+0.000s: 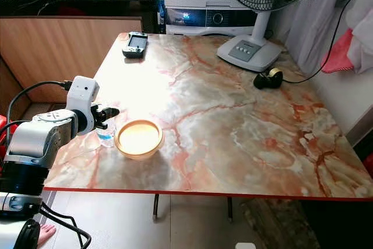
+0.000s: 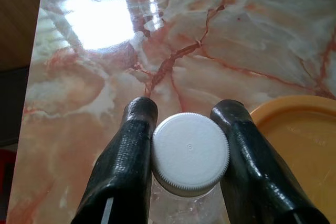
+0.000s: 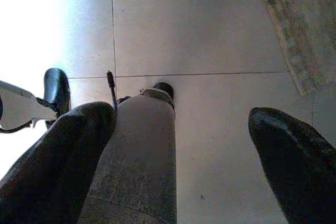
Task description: Restocking fridge
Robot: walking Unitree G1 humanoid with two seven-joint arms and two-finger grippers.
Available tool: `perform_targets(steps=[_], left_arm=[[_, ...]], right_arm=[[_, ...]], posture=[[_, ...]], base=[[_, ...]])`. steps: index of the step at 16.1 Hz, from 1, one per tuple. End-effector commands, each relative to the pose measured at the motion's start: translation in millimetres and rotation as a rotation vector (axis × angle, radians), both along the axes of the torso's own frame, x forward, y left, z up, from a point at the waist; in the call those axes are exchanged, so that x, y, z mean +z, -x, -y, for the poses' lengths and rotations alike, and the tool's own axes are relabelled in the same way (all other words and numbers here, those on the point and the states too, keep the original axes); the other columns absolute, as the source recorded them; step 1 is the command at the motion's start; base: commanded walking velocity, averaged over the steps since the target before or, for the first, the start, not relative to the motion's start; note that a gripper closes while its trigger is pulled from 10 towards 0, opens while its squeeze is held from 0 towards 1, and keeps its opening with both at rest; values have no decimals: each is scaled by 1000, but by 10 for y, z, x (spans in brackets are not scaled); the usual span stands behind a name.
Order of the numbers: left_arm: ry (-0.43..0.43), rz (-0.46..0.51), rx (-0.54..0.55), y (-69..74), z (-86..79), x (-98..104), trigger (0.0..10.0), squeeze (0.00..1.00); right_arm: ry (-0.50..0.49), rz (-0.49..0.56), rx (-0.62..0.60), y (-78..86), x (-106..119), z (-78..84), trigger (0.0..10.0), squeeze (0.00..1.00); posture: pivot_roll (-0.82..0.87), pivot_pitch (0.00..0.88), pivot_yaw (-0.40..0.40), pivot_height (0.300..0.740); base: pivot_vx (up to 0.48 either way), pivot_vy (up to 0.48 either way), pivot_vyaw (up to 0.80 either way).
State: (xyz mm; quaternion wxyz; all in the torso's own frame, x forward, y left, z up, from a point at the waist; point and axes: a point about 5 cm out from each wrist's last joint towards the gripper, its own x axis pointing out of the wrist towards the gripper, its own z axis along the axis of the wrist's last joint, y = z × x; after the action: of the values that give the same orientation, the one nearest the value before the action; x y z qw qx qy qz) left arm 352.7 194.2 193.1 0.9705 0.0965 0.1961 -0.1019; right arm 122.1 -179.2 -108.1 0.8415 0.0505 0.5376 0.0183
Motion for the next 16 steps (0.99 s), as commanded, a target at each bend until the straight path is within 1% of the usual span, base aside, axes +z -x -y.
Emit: perform_targets(steps=[1,4,5,6,7,8,9,10,11,12,13,15,16], left_arm=[[-32,-3,-4,22,-12,3,0,0],[-46,2,11,45,-49,-6,0,0],[-57,31,49,48,-110,39,0,0],[-81,98,98,44,-193,137,0,0],[-89,194,152,49,-288,286,0,0],[-97,265,191,65,-359,393,0,0],[-95,315,220,89,-415,456,2471,0],[-91,357,250,120,-467,486,8510,0],[-108,385,264,182,-500,452,10000,0],[-138,393,293,263,-498,347,10000,0],[-127,419,299,326,-444,272,10000,0],[-120,495,284,498,-282,126,10000,0],[-166,525,287,554,-251,116,10000,0]], right_arm=[[1,-6,2,3,-2,-1,10000,0],[-1,-7,2,3,-2,-2,10000,0],[-2,-7,3,3,-2,-5,10000,0],[-3,-8,3,3,-3,-7,10000,0],[-4,-9,4,6,-4,-8,10000,0],[-4,-10,6,8,-4,-8,10000,0],[-4,-11,8,11,-5,-9,10000,0],[-4,-11,11,14,-6,-9,10000,0],[-5,-12,9,21,-7,-5,10000,0],[-5,-11,2,30,-9,2,10000,0],[-6,-6,-16,37,-10,7,10000,0],[-9,-5,-22,52,-13,5,10000,0],[-12,-4,-27,57,-15,1,10000,0]], posture=[[120,0,-50,740],[120,0,-50,740],[122,0,-49,740],[122,0,-49,740],[129,0,-52,740],[134,0,-52,740],[137,0,-52,740],[138,0,-51,740],[132,0,-44,740],[134,0,-38,740],[134,0,-35,740],[132,0,-27,740],[126,0,-25,740]], base=[[0,0,0],[0,0,0],[0,0,0],[0,0,0],[0,0,0],[0,0,0],[0,0,0],[0,0,0],[0,0,0],[0,0,0],[0,0,0],[0,0,0],[0,0,0]])
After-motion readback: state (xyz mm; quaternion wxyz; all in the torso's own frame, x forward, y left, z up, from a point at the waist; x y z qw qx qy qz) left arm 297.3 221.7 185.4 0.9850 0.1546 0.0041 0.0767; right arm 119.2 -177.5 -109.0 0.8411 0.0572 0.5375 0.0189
